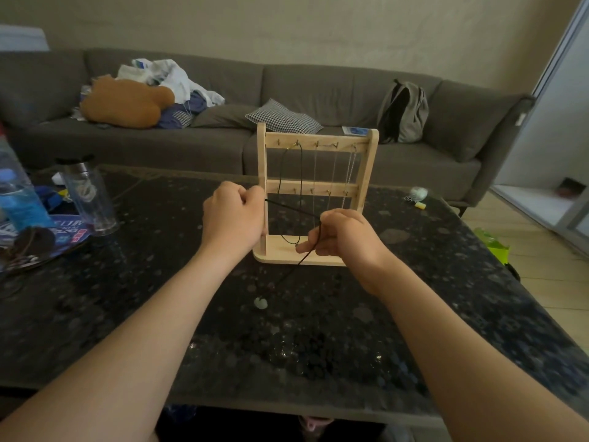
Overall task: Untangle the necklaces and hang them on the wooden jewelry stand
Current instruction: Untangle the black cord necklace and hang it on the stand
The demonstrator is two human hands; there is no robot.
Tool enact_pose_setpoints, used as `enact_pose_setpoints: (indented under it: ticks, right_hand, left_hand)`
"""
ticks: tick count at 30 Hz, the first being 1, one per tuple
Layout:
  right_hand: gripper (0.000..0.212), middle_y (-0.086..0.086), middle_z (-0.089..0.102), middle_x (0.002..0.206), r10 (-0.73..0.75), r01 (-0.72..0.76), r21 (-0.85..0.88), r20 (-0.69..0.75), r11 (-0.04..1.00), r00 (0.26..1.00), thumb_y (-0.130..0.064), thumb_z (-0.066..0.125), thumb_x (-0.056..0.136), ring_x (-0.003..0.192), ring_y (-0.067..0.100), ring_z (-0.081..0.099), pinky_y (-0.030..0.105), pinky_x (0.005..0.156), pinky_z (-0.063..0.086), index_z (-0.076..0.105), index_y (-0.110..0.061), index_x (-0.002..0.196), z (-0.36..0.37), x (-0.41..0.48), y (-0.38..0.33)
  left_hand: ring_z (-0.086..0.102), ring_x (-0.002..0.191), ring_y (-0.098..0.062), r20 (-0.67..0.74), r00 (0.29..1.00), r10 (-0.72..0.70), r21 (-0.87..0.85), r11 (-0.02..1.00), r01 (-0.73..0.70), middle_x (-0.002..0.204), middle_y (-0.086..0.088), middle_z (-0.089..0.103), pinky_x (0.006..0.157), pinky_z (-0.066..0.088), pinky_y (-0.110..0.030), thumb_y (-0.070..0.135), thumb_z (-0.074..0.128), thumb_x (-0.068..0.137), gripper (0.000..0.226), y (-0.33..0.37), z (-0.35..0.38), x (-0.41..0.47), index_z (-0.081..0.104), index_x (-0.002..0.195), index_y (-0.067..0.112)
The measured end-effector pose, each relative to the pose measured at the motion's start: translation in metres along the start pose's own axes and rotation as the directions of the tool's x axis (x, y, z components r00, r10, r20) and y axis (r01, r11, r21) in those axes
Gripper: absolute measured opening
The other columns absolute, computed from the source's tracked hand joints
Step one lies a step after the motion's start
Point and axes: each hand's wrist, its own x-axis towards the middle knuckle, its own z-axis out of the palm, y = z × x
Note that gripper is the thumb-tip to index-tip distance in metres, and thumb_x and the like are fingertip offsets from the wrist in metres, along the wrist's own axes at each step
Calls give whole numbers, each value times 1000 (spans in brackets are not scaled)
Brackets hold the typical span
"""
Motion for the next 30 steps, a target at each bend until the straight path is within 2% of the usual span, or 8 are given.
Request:
enact_pose_setpoints:
  ticks: [4, 6, 10, 14, 19, 23, 27, 30]
  right_hand:
    - [32, 21, 78, 96, 5, -5, 4, 10, 1000, 1000, -17, 31, 116, 97, 30, 81, 47, 101, 58, 59, -4, 124, 2, -1, 0]
    - [32, 19, 79, 88, 5, -5, -4, 15, 1000, 1000, -18, 28, 116, 96, 32, 80, 47, 100, 59, 57, -4, 123, 3, -1, 0]
    - [26, -3, 56, 58, -3, 5, 29, -52, 1000, 999, -18, 30, 115, 68, 26, 71, 47, 90, 60, 55, -13, 111, 5, 1, 0]
    - [20, -1, 49, 67, -19, 34, 103, -140, 994, 990, -17, 37, 114, 62, 17, 48, 37, 68, 49, 54, -17, 104, 5, 1, -1]
    - [18, 0, 47, 73, -6, 35, 129, -217, 991, 976, -15, 39, 113, 65, 14, 43, 29, 60, 41, 54, -18, 104, 7, 1, -2]
    - [18, 2, 51, 79, -5, 32, 107, -239, 994, 971, -18, 39, 113, 70, 15, 46, 29, 62, 43, 56, -17, 106, 8, -2, -4]
    - [20, 9, 67, 89, -52, 51, -9, -228, 999, 972, -22, 41, 115, 80, 22, 66, 36, 81, 56, 60, -15, 114, 8, -5, -4]
    - [21, 8, 77, 96, -83, 68, -86, -191, 994, 978, -24, 43, 115, 87, 19, 76, 36, 88, 57, 61, -15, 119, 9, -5, -4]
  left_hand:
    - [77, 66, -16, -13, 998, -69, -37, 997, 69, 82, -10, 73, 59, 59, -24, 32, 45, 113, 35, 5, 3, -3, 61, 89, 12]
    - [76, 63, -17, 5, 995, -104, -87, 991, 104, 83, -10, 72, 51, 54, -19, 32, 42, 114, 34, 9, 4, -5, 60, 91, 15]
    - [61, 72, -16, 76, 992, -99, -115, 988, 107, 90, -5, 60, 72, 56, -37, 35, 34, 115, 34, 9, 4, -4, 56, 92, 21]
    - [54, 74, -16, 101, 994, -33, -106, 993, 43, 88, -2, 56, 76, 52, -42, 32, 34, 115, 33, 6, 4, -3, 56, 94, 20]
    - [68, 73, -17, 33, 997, 77, -64, 995, -74, 90, -1, 65, 69, 61, -34, 28, 45, 115, 20, 3, 5, -3, 61, 107, 18]
    - [67, 69, -12, 7, 991, 136, -69, 988, -135, 86, 3, 65, 64, 62, -31, 29, 47, 115, 23, 0, 5, -3, 64, 105, 17]
    - [74, 64, -12, -69, 987, 145, -122, 981, -153, 87, 1, 72, 56, 63, -24, 31, 51, 113, 19, 0, 4, -3, 65, 107, 19]
    - [78, 71, -7, -95, 993, 75, -191, 977, -92, 97, 3, 73, 66, 67, -27, 31, 49, 114, 18, -1, 9, -1, 63, 110, 20]
